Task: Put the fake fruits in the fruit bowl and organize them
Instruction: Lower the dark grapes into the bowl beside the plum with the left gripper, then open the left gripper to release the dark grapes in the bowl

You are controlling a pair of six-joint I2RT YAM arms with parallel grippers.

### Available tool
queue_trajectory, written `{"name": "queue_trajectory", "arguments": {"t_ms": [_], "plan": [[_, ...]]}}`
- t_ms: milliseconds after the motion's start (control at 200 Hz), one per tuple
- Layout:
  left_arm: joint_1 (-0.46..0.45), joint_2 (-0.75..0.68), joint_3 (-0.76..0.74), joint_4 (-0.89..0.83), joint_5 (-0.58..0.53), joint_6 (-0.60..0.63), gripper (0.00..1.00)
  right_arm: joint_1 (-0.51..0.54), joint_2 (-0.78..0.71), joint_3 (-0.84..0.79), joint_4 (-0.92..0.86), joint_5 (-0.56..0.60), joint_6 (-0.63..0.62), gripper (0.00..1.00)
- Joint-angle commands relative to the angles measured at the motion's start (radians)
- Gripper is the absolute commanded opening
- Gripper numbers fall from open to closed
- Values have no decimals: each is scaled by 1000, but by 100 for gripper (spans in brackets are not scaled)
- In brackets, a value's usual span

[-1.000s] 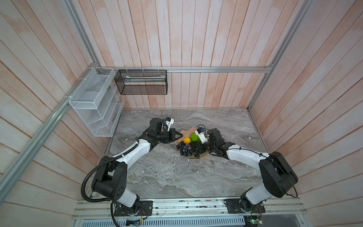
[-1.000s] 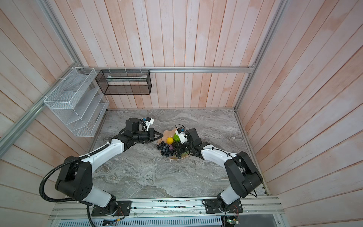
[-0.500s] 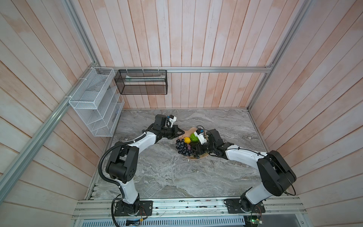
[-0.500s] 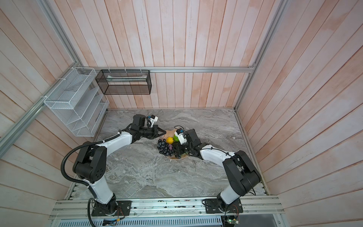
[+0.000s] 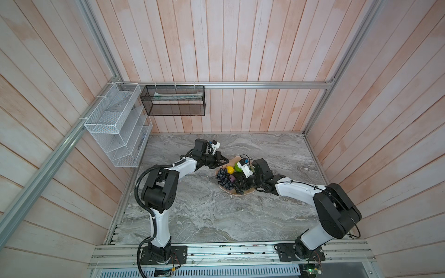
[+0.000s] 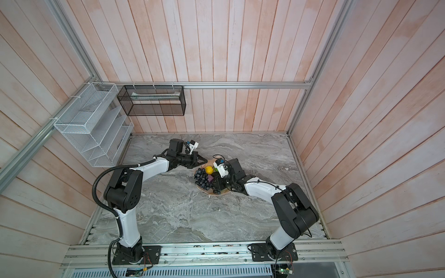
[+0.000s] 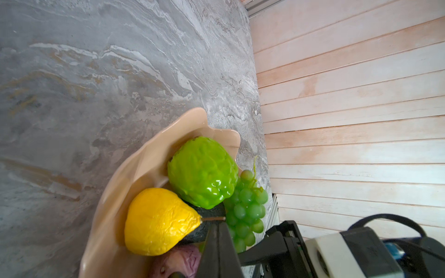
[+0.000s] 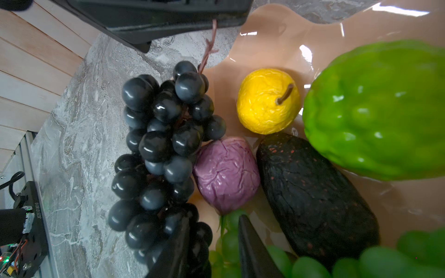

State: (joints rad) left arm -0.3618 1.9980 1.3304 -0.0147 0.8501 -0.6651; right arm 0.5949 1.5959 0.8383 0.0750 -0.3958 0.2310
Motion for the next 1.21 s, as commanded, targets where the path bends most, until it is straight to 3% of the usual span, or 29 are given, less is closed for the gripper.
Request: {"name": "queue_trajectory", "arguments": {"t_ms": [0, 110, 270, 350, 545, 640, 765, 825, 1015, 1200], "plan": [[3, 26, 42, 39, 33, 15, 1, 6, -20, 28, -38, 34, -24, 35], [3, 26, 59, 31, 38, 19, 7, 6, -35, 41, -54, 48, -28, 35], [7, -21, 62, -44, -14, 71, 40, 6, -67, 61, -72, 59, -33, 36], [10, -57, 61, -111, -69, 118, 52, 6, -86, 65, -74, 64, -29, 36], [10, -188, 49, -261, -309, 213, 62, 6, -124, 62, -68, 81, -22, 36], [11, -245, 18, -318, -431, 204, 56, 7, -143, 52, -60, 89, -12, 36], [3, -297, -59, -372, -455, 171, 26, 7, -167, 32, -41, 98, 4, 36], [-12, -335, -119, -364, -464, 160, 18, 8, -173, 26, -40, 103, 8, 36], [-62, -396, -251, -316, -454, 113, 16, 8, -166, 11, -14, 92, 26, 36], [-71, -382, -287, -253, -426, 91, 15, 8, -139, 30, -17, 80, 22, 36]]}}
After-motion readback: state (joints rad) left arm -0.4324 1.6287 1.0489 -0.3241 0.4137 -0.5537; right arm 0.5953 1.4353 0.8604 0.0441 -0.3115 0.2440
